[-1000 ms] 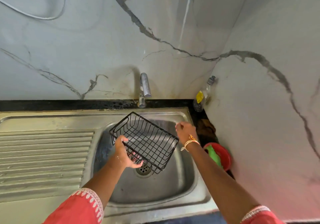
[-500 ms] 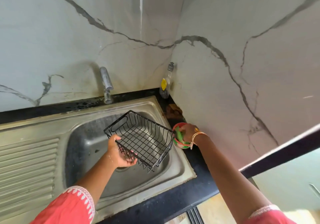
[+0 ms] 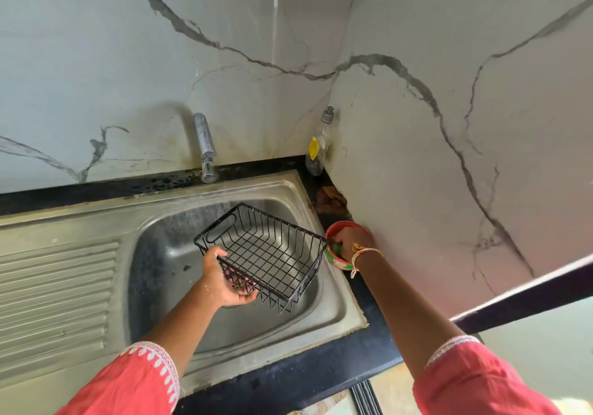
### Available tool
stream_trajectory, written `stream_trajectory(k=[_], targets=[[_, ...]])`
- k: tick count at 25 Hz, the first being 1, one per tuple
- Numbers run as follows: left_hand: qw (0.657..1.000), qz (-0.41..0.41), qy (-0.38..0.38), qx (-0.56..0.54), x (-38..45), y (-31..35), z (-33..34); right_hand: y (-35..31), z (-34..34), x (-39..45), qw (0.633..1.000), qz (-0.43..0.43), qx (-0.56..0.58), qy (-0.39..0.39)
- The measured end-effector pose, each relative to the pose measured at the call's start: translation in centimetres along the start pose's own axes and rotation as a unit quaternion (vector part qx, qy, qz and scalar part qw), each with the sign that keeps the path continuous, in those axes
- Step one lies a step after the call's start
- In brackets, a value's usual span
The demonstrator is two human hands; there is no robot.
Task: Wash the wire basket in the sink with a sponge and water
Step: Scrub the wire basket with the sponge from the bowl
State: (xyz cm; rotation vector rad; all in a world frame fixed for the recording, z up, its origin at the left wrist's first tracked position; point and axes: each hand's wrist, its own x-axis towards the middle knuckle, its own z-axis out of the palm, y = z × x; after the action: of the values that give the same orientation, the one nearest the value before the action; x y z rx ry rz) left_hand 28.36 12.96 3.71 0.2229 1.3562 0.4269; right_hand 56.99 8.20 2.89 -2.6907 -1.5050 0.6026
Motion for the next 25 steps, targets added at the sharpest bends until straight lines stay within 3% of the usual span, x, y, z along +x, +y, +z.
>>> stream_trajectory(k=[10, 17, 19, 22, 25], targets=[[1.0, 0.004, -0.007, -0.012, 0.1, -0.2, 0.4, 1.5, -2.0, -0.7, 0.982, -0.001, 0.157, 0.102], [1.0, 0.008, -0.012, -0.022, 0.0, -0.2, 1.1, -0.6, -1.8, 0.8, 0.997, -0.055, -0.019, -0.046], [1.0, 0.007, -0.008, -0.023, 0.0, -0.1, 1.0, -0.5, -0.9, 1.6, 0.996, -0.057, -0.063, -0.021], [1.0, 0.005, -0.006, -0.03, 0.0, -0.1, 1.0, 0.4, -0.4, 1.0, 0.999, -0.019, -0.027, 0.003], [0.999, 0.008, -0.012, -0.037, -0.2, 0.0, 0.9, 0.7, -2.2, 1.0, 0.996, -0.002, 0.081, 0.021]])
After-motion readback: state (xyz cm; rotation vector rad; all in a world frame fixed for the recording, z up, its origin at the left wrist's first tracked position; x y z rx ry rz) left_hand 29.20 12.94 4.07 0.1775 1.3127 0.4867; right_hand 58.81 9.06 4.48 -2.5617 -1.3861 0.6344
